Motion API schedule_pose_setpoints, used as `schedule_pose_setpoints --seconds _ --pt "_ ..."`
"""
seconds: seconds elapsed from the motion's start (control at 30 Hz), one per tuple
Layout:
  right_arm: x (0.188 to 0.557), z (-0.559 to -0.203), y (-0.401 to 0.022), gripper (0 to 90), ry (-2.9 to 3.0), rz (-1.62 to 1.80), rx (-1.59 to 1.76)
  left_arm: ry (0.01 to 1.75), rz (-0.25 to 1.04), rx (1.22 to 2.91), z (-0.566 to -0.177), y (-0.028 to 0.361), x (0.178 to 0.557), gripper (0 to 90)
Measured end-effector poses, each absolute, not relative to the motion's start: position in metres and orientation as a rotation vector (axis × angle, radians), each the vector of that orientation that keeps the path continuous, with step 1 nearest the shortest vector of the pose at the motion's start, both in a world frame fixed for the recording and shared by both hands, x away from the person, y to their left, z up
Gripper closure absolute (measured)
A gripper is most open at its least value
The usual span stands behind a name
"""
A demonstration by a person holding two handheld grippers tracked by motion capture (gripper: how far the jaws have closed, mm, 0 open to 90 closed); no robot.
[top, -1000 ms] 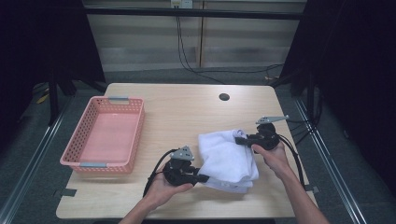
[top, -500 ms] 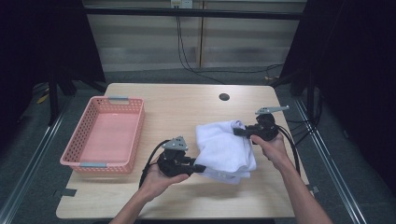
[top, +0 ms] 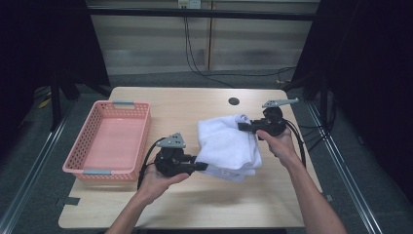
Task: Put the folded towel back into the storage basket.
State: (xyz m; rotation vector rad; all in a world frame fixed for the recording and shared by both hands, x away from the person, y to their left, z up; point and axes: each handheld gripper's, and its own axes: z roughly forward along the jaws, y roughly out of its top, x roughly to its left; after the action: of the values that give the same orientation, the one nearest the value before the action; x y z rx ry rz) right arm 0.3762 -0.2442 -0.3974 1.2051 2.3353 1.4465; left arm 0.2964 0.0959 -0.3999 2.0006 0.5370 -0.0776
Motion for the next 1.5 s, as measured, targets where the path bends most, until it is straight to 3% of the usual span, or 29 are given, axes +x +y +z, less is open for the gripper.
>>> schedule_pose_setpoints --seconds 1.5 --pt "0.449 -0.342 -0.096 75.0 2.447 1.551 0.994 0.778 0.148 1.832 -0.367 0.231 0.301 72.2"
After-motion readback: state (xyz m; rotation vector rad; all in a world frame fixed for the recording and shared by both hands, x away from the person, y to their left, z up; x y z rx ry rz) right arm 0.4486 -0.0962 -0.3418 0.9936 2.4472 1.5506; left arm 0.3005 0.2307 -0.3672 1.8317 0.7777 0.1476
